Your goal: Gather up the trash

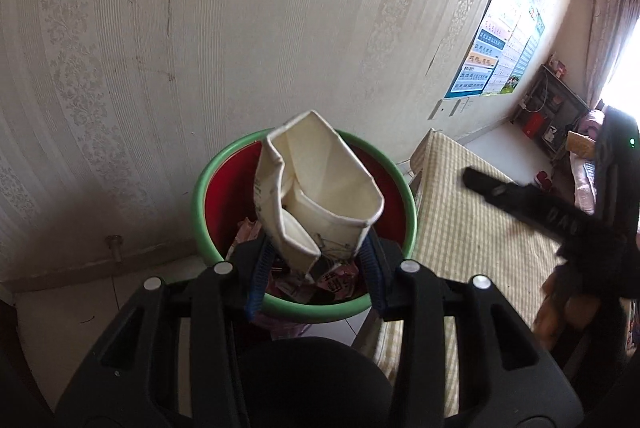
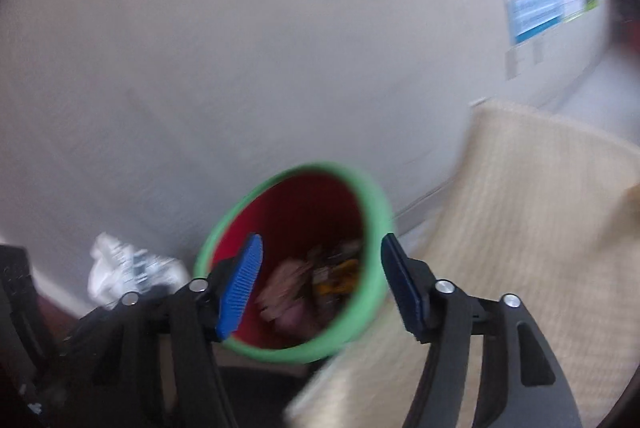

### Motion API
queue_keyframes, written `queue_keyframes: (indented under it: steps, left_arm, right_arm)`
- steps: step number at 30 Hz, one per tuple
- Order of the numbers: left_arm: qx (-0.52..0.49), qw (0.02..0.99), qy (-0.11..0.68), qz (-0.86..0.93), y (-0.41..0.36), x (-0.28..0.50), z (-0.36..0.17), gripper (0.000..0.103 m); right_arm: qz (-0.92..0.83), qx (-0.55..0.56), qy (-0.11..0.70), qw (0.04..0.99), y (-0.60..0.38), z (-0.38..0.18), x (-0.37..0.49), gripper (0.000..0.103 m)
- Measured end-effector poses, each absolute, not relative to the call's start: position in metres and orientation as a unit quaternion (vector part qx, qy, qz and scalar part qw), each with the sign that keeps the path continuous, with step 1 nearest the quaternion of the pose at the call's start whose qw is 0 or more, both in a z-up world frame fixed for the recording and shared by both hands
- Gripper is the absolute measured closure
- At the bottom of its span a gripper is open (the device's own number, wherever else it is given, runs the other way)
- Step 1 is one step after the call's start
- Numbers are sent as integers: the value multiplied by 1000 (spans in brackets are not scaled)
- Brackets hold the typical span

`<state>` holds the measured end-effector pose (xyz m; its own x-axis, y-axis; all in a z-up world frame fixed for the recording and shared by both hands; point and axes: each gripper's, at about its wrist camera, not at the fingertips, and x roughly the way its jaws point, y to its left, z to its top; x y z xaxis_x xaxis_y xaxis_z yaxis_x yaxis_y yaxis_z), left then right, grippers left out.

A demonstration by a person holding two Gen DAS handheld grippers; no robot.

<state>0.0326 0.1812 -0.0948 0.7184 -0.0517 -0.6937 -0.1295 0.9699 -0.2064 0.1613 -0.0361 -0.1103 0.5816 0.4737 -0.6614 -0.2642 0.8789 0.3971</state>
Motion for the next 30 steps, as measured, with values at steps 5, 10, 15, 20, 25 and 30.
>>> queue_keyframes:
  steps: [5,10,15,20,25,30]
  left_arm:
    - [-135,913,384,10,180,38,-104,64]
    - [-132,909,395,3,175,43,-111,64]
    - [-124,906,404,3,172,45,-114,64]
    - [-116,905,410,4,168,48,-116,64]
    - [-100,905,415,3,160,51,-116,64]
    - [-90,906,413,1,157,50,-116,64]
  right_arm:
    - [-3,121,392,912,-157,-126,195,38]
    - [-114,146,423,887,-252,-156,222,38]
    - [-125,177,463,859,-283,-188,244,39]
    - [-114,168,477,855,-294,-201,255,56]
    - [-71,202,443,871,-275,-170,233,69]
    - [10,187,414,891,-228,-139,192,69]
